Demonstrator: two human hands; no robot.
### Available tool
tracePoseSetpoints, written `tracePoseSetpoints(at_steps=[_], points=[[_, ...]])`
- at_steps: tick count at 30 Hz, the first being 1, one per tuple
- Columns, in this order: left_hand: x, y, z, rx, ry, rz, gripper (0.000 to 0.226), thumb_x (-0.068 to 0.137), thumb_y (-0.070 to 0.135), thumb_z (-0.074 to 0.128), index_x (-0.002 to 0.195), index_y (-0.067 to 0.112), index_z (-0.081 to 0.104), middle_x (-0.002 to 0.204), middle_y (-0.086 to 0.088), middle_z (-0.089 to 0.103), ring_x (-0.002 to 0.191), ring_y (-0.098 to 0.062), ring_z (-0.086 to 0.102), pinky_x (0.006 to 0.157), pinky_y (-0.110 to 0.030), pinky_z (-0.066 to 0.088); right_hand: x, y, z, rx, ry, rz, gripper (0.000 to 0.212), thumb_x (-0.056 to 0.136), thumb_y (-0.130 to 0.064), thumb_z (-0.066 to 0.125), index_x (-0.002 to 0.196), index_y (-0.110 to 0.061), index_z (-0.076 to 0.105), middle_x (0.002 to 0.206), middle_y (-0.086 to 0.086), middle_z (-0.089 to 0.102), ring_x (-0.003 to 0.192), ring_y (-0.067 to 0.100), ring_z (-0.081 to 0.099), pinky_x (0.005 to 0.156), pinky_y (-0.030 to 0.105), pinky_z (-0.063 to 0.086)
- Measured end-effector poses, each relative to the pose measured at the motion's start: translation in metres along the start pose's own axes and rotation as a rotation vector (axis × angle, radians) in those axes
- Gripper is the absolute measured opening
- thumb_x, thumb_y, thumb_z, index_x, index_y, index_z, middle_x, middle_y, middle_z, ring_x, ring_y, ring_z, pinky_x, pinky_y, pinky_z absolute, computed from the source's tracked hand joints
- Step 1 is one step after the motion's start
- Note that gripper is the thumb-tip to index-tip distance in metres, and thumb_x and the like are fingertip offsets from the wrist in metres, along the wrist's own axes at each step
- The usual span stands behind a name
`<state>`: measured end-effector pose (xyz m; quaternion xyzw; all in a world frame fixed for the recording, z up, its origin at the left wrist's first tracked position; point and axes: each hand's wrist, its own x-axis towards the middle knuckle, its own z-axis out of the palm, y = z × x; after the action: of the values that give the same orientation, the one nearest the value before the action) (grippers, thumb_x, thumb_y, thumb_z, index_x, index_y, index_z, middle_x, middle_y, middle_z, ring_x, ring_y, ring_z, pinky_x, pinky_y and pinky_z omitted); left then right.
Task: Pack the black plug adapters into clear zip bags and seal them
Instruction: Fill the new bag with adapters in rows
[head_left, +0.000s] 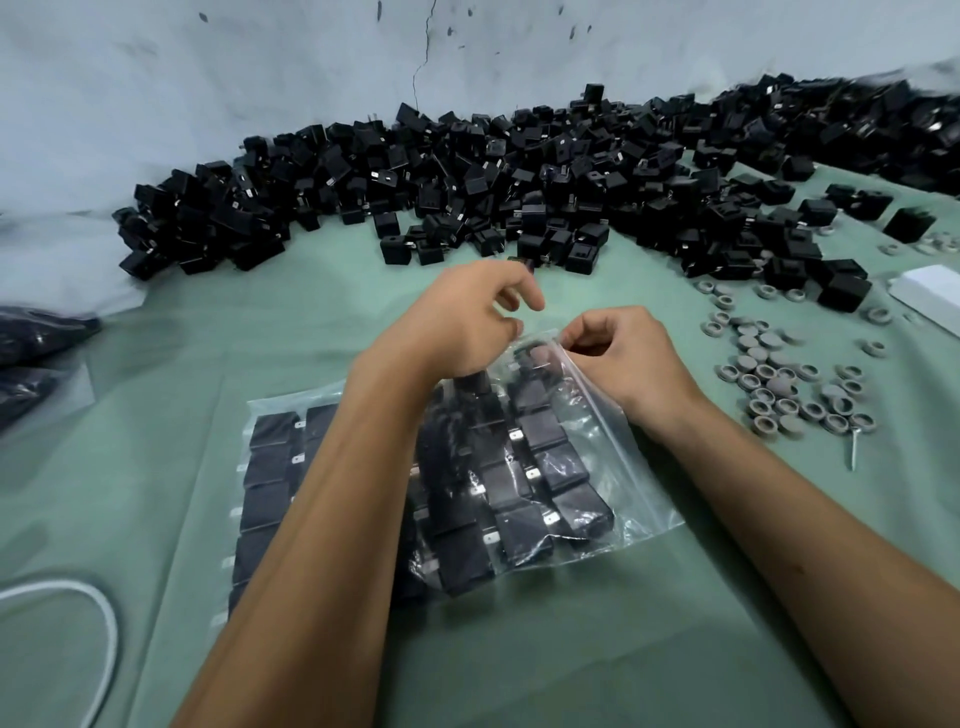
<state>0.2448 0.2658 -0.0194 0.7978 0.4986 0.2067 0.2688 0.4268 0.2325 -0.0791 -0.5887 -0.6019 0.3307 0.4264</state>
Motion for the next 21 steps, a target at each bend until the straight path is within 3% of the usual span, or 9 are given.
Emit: tracePoseSetpoints(at_steps=[3,7,10,13,16,21], points=[[-0.001,-0.012,-0.006,0.048,0.0,-0.128,0.025,0.1,0.006,0.058,0.104,0.029,0.067,0.105,0.003,0.069,0.086,-0.009,0.066,0.063,-0.022,0.049,-0.003,-0.003,0.005,-0.048,0.001,-0.011,0.03,0.079,-0.045,0.086,0.072,-0.017,0.078,0.068,-0.003,0.074,0.066,0.011,0.07,0.059,0.022,0.051],[-0.003,-0.021,-0.012,0.031,-0.02,-0.21,0.028,0.1,0.007,0.057,0.095,0.033,0.066,0.101,0.003,0.071,0.09,-0.011,0.066,0.065,-0.022,0.045,-0.004,-0.005,0.008,-0.067,0.006,-0.049,0.027,0.081,-0.043,0.083,0.072,-0.019,0.079,0.066,-0.005,0.073,0.059,0.005,0.066,0.054,0.017,0.047],[-0.003,-0.02,-0.012,0.011,-0.023,-0.233,0.025,0.098,0.008,0.062,0.092,0.032,0.068,0.098,0.003,0.073,0.091,-0.013,0.068,0.067,-0.023,0.046,-0.003,-0.004,0.009,-0.069,0.011,-0.087,0.021,0.079,-0.039,0.086,0.076,-0.019,0.079,0.069,-0.004,0.074,0.064,0.011,0.068,0.059,0.023,0.054],[-0.003,-0.019,-0.01,0.011,-0.06,-0.244,0.019,0.095,0.011,0.07,0.09,0.029,0.071,0.093,0.002,0.075,0.088,-0.015,0.071,0.071,-0.027,0.052,-0.003,-0.004,0.009,-0.081,-0.04,-0.089,0.02,0.079,-0.039,0.086,0.082,-0.02,0.082,0.076,-0.004,0.077,0.074,0.021,0.074,0.071,0.04,0.062],[-0.002,-0.02,-0.006,0.019,-0.064,-0.263,0.017,0.095,0.011,0.071,0.09,0.027,0.073,0.095,-0.001,0.076,0.087,-0.019,0.072,0.077,-0.031,0.057,-0.004,-0.004,0.009,-0.097,-0.056,-0.087,0.023,0.08,-0.04,0.085,0.083,-0.017,0.082,0.077,-0.004,0.078,0.074,0.019,0.075,0.071,0.047,0.063],[0.0,-0.021,-0.001,0.022,0.002,-0.281,0.02,0.093,0.006,0.071,0.087,0.026,0.074,0.092,0.001,0.075,0.083,-0.016,0.071,0.063,-0.025,0.05,-0.005,-0.005,0.01,-0.129,-0.066,-0.082,0.033,0.08,-0.046,0.084,0.074,-0.014,0.081,0.071,0.001,0.077,0.069,0.027,0.074,0.065,0.05,0.061]])
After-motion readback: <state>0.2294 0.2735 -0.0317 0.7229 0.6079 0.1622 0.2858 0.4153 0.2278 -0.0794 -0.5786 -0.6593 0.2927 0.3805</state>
